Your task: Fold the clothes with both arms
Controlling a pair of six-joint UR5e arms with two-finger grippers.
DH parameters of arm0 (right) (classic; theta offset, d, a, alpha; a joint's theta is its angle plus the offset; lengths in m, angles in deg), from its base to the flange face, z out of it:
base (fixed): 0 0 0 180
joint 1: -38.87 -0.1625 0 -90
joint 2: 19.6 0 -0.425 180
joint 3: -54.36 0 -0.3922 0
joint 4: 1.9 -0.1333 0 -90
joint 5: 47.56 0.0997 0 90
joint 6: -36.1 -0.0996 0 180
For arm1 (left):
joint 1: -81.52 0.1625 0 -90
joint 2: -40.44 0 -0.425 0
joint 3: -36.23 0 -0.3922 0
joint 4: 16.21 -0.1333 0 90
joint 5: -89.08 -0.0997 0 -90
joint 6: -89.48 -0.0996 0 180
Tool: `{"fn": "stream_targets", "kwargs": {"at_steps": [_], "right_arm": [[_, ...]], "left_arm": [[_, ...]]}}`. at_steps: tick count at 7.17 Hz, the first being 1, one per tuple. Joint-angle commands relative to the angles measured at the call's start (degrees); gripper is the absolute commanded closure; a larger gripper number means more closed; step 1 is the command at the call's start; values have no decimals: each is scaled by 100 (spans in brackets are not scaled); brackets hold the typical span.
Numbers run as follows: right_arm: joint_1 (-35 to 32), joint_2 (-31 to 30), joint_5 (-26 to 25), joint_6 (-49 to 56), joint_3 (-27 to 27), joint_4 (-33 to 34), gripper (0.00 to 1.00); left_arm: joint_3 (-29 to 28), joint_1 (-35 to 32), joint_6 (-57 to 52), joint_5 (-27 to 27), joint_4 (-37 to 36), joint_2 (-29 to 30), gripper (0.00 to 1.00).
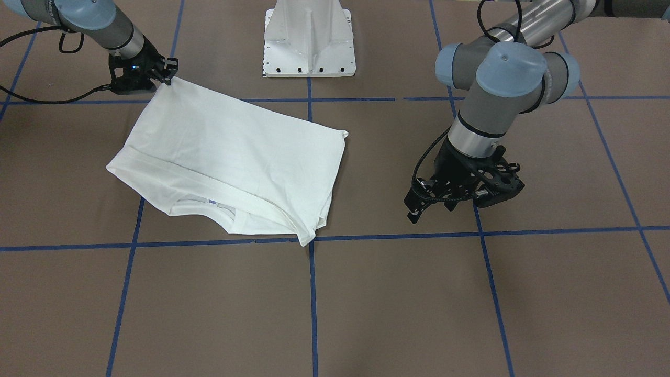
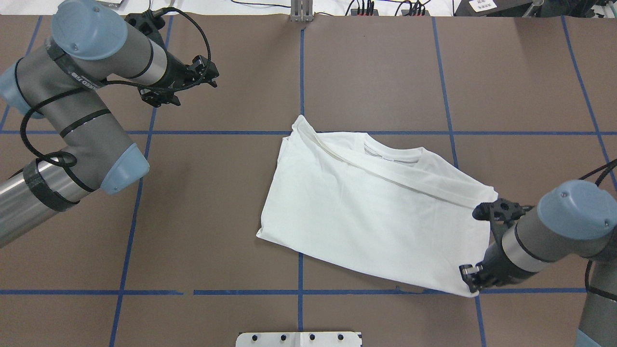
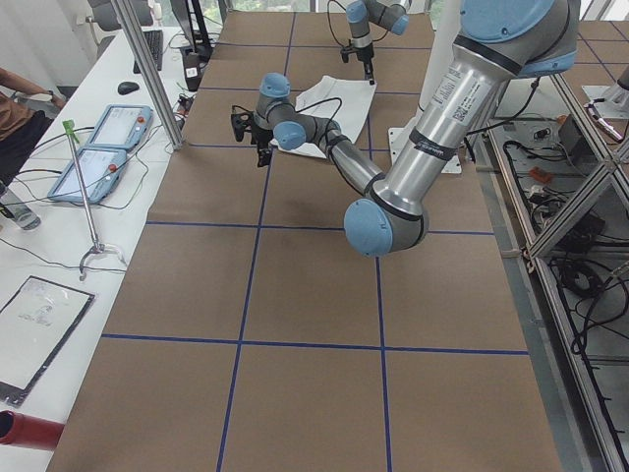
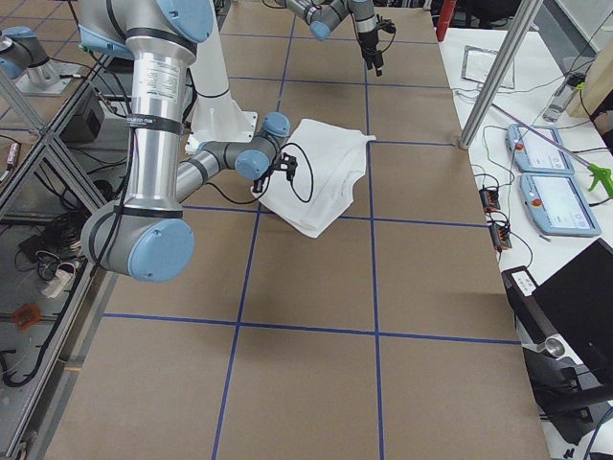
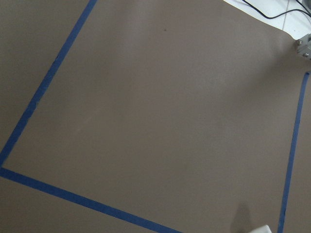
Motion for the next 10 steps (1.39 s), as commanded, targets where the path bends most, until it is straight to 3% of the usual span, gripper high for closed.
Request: {"fn": "stream_targets", "kwargs": {"at_steps": [1,2,3,6,8,10], "right_arm": [[1279,-115,48,-988,-230,-38,100],[1537,33,47,-1272,-222,-47,65],[1523,165,38,-1318,-222,-47,1],[157,823,73,-1319,-213,-64,0],[-1073,1324,47,-1231,-186,-64,0],[-1928,1597,39,-1231,-178,-56,0]], "left_arm": [[175,163,22,-172,-20,-16,1],[237,225,31,-234,-37,-25,1],[229,235,22,-226,-37,-34,1],[596,943,101,-191,-81,-34,1],[904,1865,1413,-226,-300,-7,1],[835,2858,2323,-392,-572,28,1]]}}
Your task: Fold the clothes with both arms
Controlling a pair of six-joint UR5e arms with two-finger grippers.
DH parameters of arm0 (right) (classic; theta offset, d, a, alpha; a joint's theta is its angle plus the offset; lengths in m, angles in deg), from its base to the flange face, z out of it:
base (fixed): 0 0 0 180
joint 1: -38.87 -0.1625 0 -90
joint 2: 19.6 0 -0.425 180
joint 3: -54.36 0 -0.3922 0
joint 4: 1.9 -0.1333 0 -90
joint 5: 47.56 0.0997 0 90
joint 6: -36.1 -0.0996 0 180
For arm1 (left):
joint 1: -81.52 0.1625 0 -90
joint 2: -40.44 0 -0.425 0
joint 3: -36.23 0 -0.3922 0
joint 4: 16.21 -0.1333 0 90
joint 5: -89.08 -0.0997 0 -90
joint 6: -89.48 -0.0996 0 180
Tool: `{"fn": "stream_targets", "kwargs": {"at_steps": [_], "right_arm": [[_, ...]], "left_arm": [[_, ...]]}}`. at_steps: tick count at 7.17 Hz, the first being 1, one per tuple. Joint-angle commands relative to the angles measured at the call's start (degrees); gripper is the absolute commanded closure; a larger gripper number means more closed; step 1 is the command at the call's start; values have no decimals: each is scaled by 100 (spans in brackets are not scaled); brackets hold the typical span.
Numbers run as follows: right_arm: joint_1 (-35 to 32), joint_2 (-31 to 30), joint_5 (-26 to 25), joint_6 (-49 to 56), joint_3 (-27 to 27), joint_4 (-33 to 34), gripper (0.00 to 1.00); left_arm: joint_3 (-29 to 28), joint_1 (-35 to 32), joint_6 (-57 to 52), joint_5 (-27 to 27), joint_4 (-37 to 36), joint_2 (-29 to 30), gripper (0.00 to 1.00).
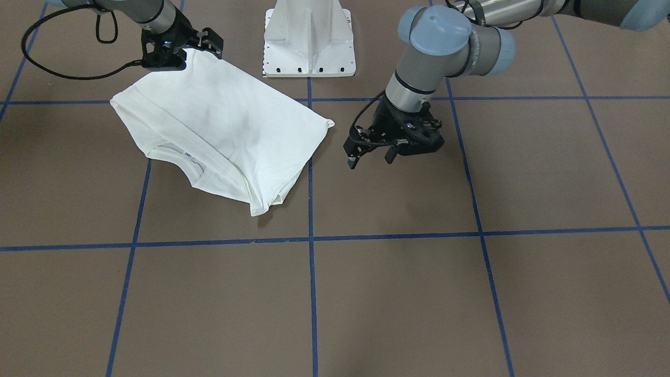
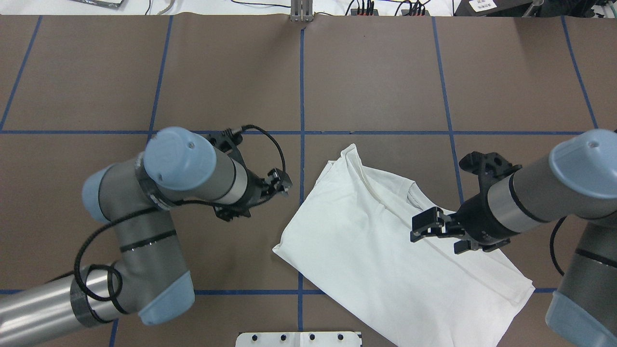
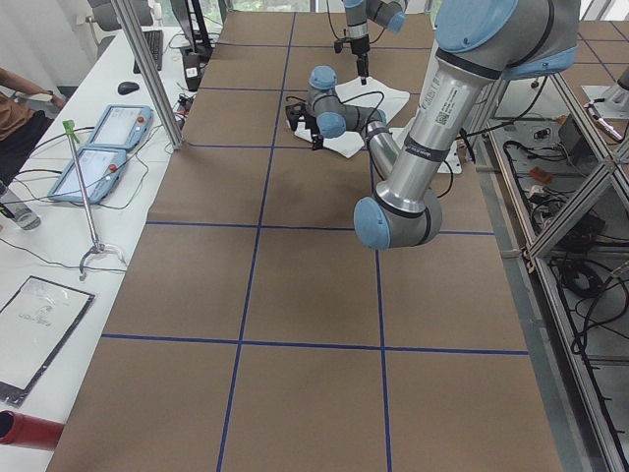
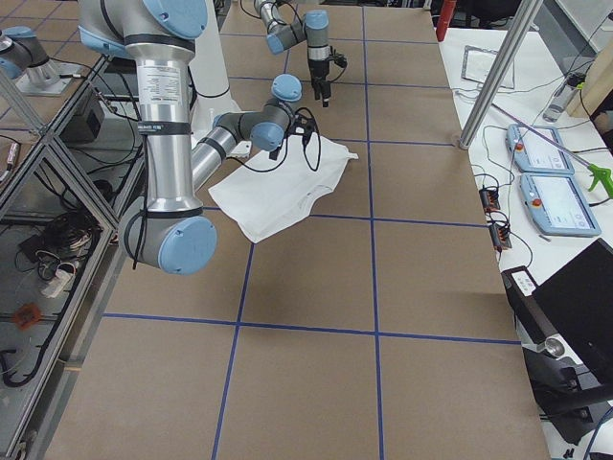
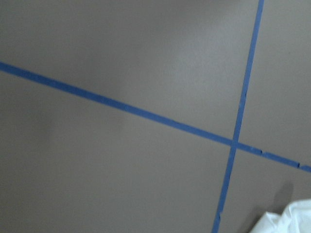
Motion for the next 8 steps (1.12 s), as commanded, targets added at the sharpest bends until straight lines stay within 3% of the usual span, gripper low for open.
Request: {"fn": "stream_targets", "kwargs": {"at_steps": [1,6,7,8], "right_arm": [[-667,247,-34,6,40,16,0],[-712,238,-43,6,84,7,0],[-721,229,-43,6,102,7,0],[-721,221,-43,6,154,7,0]], "left_arm": [[-22,714,634,-371,-342,34,2],[-426,856,715,-742,-361,228,14],[-452,847,688,-830,-344,237,19],[-452,847,697,-831,-326,254,31]]}}
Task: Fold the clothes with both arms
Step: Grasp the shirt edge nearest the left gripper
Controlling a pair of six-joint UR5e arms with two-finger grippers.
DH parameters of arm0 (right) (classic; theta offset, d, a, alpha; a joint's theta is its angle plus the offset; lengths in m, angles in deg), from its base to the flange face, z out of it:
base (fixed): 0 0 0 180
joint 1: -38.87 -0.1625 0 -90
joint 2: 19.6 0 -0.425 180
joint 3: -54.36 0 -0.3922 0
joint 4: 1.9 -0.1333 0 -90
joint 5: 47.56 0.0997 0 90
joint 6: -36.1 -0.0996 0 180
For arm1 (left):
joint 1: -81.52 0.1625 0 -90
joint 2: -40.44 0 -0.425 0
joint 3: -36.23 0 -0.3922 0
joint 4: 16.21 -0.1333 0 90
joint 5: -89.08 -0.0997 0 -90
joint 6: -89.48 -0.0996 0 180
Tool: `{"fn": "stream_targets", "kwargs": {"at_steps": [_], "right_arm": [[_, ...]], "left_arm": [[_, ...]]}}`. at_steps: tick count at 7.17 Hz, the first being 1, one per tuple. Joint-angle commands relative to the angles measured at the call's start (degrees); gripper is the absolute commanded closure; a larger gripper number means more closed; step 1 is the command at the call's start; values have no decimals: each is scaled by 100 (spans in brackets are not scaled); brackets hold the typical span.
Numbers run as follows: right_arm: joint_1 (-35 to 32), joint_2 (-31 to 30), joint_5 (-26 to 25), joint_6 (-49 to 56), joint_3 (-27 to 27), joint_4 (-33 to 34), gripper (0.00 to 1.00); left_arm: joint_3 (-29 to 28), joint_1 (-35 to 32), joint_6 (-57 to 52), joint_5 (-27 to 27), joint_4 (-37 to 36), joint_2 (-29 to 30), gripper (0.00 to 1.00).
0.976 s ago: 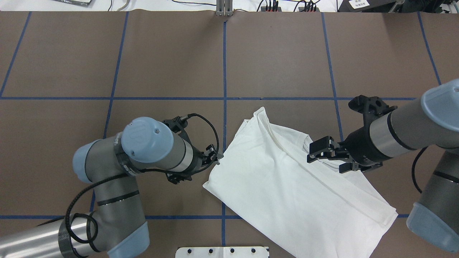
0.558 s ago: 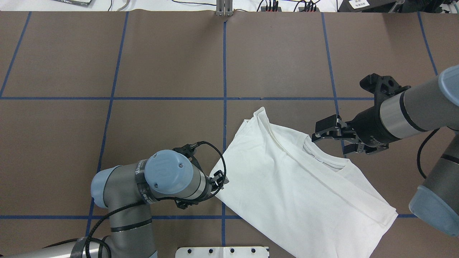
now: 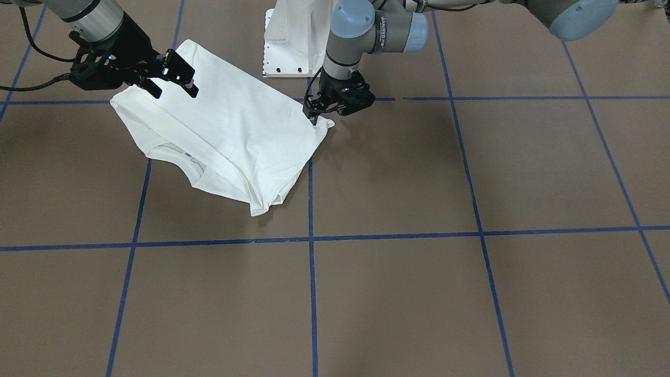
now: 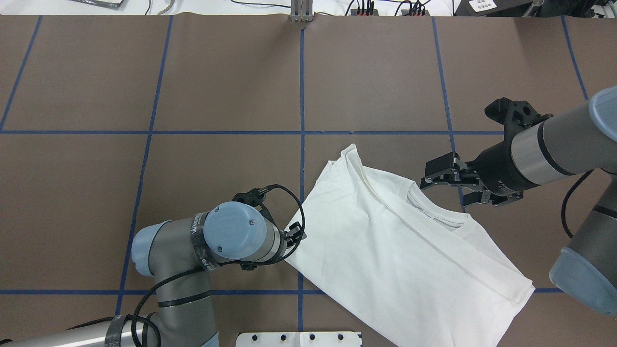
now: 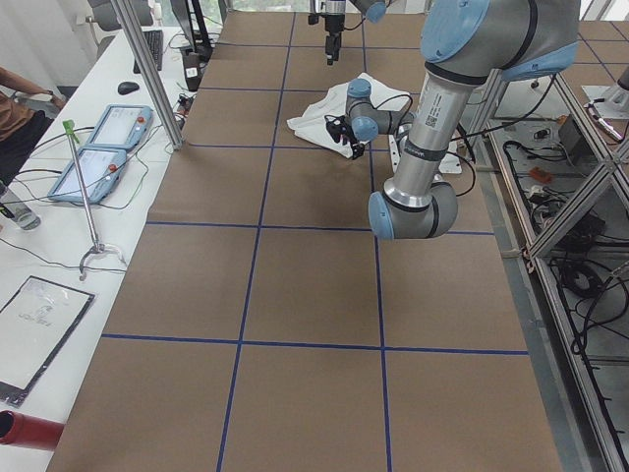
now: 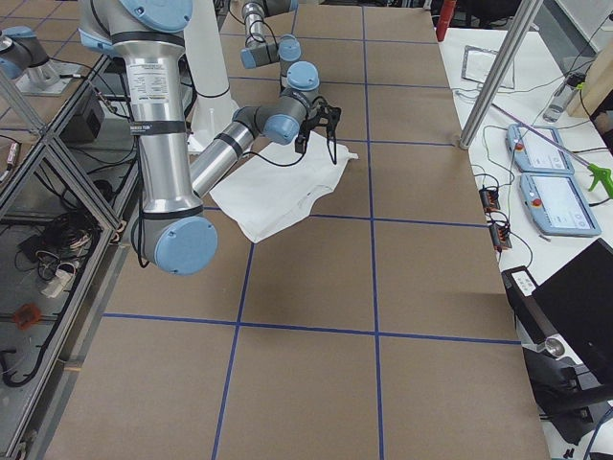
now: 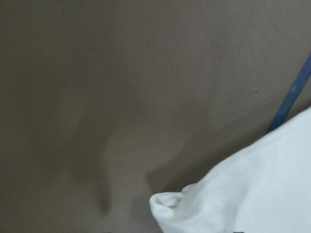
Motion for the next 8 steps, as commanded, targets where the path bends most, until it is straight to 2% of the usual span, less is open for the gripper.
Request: {"fn": "stream_targets", "kwargs": {"at_steps": [1,2,3,5,7,8], "right_arm": [[-13,-27,0,0,76,0,0],[-13,-36,0,0,77,0,0],[-21,-45,0,0,77,0,0],[-21,-36,0,0,86,0,0],[-13,-45,0,0,112,0,0],[-13,-36,-43,0,147,0,0]], "left_arm": [[-41,-9,-5,-36,47,19,43],[-94,-9,-5,-36,100,28,55],[-207,-9,-5,-45,283,28,59],[-226,-70,-22,-80,381,54,100],[-200,-402,-14,51,399,98,100],[-200,-709,-13,426,356,90,100]]}}
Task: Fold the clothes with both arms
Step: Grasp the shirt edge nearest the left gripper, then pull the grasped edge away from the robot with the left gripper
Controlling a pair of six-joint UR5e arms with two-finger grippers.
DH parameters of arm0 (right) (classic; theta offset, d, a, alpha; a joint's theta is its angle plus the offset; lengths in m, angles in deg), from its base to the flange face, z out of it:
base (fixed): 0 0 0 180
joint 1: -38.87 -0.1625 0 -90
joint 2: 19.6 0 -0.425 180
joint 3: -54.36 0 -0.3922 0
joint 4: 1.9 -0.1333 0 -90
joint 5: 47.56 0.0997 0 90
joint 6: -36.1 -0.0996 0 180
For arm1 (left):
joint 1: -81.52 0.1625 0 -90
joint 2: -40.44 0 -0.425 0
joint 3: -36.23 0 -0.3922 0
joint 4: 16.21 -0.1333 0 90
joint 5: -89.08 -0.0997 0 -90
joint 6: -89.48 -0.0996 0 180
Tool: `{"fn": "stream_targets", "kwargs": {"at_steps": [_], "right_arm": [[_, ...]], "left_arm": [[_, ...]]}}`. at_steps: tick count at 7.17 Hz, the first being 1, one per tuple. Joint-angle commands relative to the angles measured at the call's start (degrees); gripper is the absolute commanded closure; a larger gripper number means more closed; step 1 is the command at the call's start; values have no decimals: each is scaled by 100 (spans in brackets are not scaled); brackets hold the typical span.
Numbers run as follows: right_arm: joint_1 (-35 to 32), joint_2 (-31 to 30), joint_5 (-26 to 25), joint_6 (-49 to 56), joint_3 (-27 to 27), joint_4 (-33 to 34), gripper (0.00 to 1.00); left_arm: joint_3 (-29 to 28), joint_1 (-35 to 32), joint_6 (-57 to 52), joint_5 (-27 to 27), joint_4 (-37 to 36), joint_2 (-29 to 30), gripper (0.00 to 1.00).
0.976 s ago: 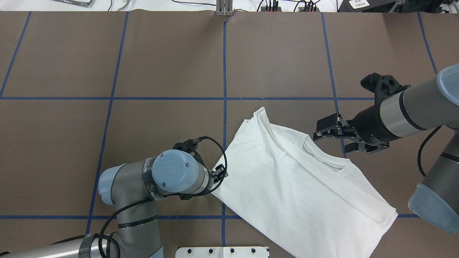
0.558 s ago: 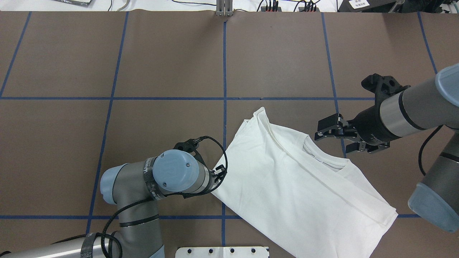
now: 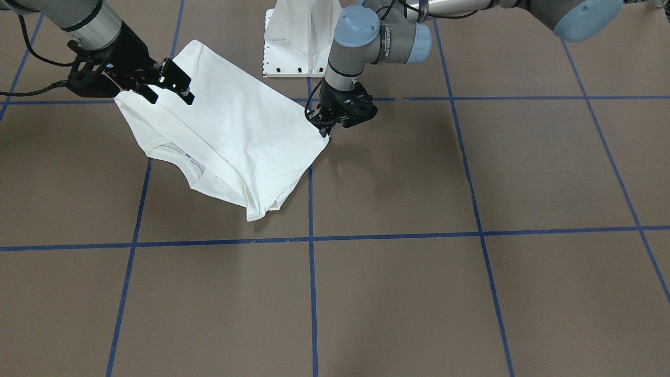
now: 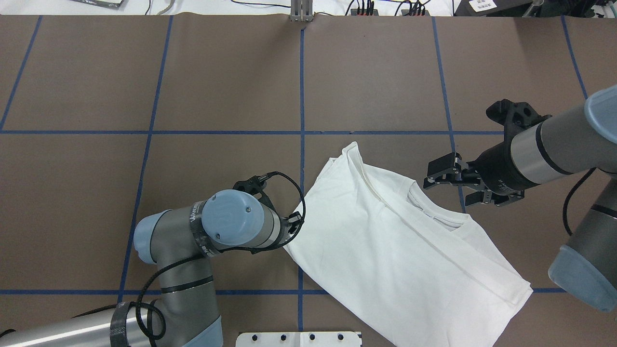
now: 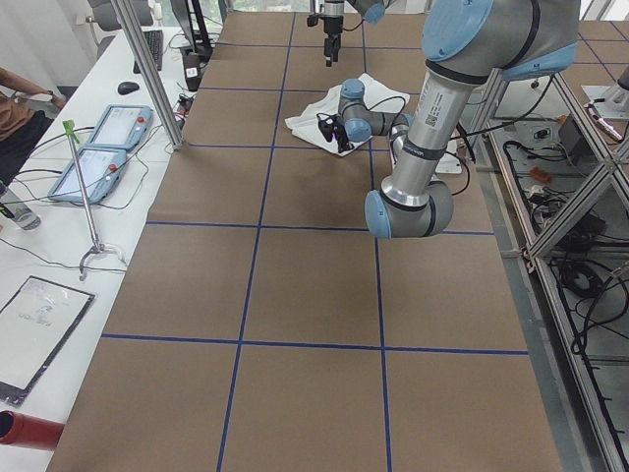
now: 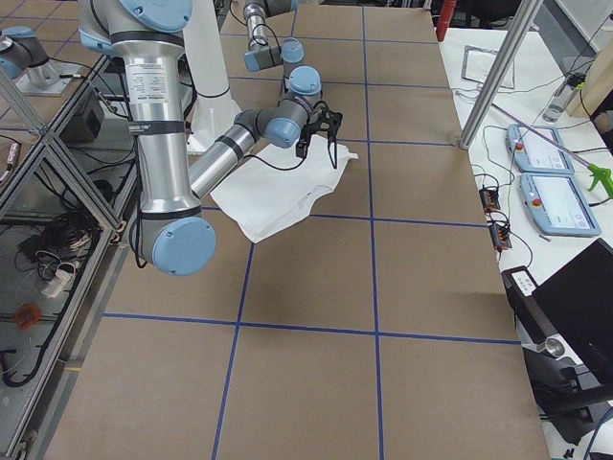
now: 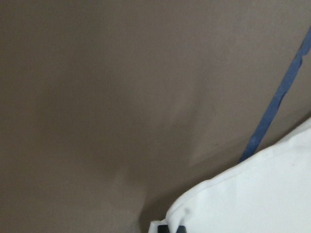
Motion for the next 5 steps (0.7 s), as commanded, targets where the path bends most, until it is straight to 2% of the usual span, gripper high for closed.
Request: {"fn": "stream_targets", "kwargs": {"at_steps": [1,3,4,5], "right_arm": [[13,15,-165,9,77,0,0],[39,76,-227,0,209,0,0],[83,146,-436,0,236,0,0],[92,338,-569,0,393,0,0]], "left_arm": [[5,-625,-6,422,-63,-2,100],[-100,-1354,-810,441,-220,-2,100],[-301,-1644,-989,450,-160,24,100],[-747,-1821,-1199,441,-82,320,100]]}}
